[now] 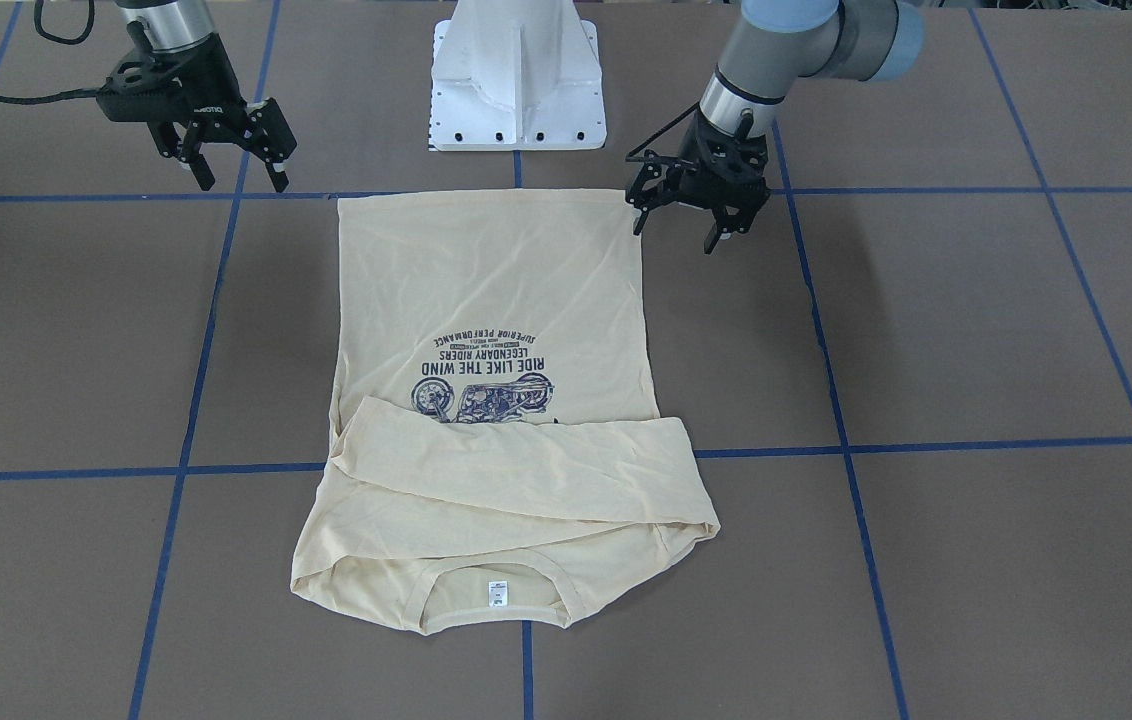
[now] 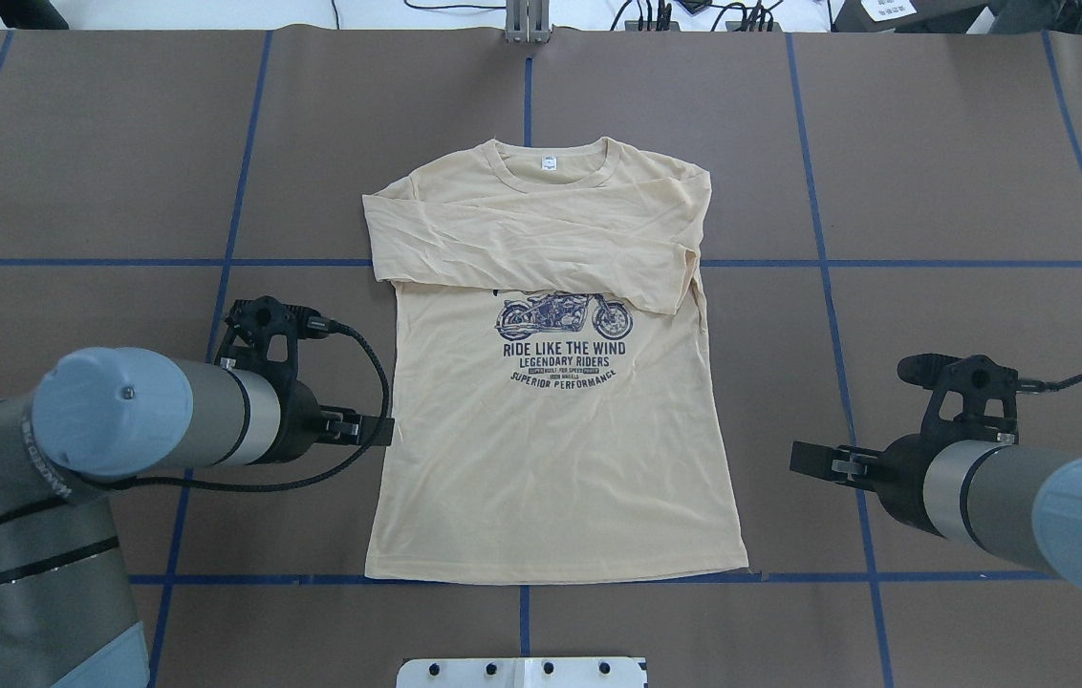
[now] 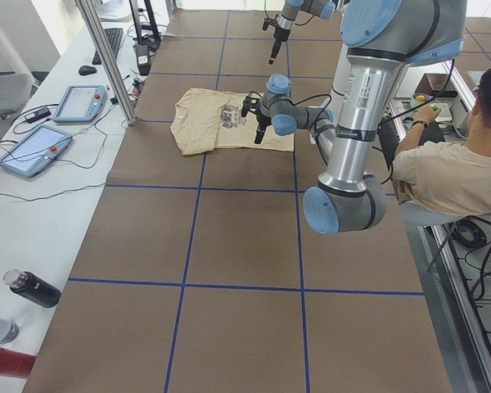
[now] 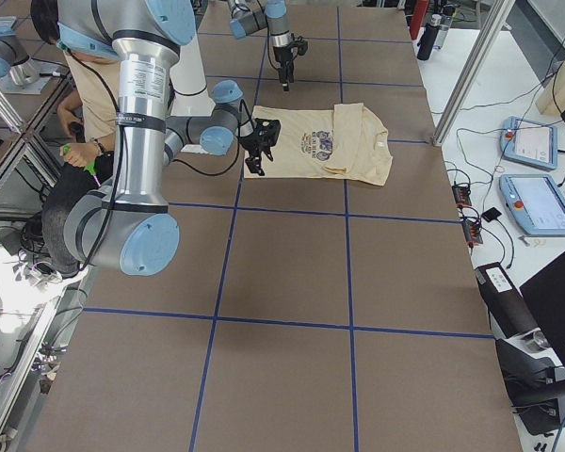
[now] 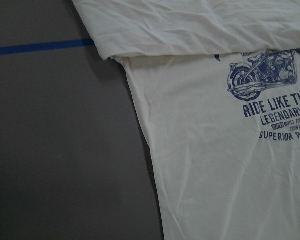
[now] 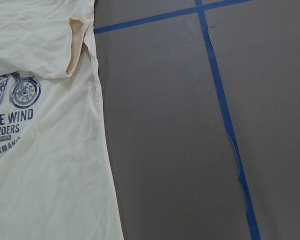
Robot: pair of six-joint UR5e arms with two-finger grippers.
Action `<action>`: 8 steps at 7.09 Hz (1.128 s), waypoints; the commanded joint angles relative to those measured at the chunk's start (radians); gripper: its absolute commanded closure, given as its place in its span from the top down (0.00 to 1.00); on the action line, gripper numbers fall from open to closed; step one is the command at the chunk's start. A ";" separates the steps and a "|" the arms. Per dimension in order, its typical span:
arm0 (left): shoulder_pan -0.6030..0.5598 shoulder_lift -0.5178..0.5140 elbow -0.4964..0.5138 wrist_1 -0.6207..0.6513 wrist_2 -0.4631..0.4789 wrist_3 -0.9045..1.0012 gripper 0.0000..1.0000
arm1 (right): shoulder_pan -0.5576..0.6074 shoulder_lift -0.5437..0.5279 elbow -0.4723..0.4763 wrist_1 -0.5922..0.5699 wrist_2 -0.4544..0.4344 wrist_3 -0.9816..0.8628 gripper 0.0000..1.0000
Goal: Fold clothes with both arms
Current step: 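Release the sleeve and move both grippers to the hem corners nearest the robot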
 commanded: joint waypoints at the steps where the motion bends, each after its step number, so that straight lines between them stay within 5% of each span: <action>1: 0.095 0.047 -0.007 -0.007 0.051 -0.107 0.99 | -0.021 -0.004 0.002 0.000 -0.022 0.008 1.00; 3: 0.166 0.050 -0.001 -0.007 0.077 -0.182 0.88 | -0.019 -0.004 0.001 -0.002 -0.022 0.008 1.00; 5: 0.238 0.041 0.002 -0.006 0.096 -0.270 0.65 | -0.019 -0.005 0.001 -0.002 -0.022 0.008 1.00; 8: 0.246 0.040 0.020 -0.006 0.096 -0.270 0.60 | -0.019 -0.005 0.001 -0.002 -0.024 0.009 1.00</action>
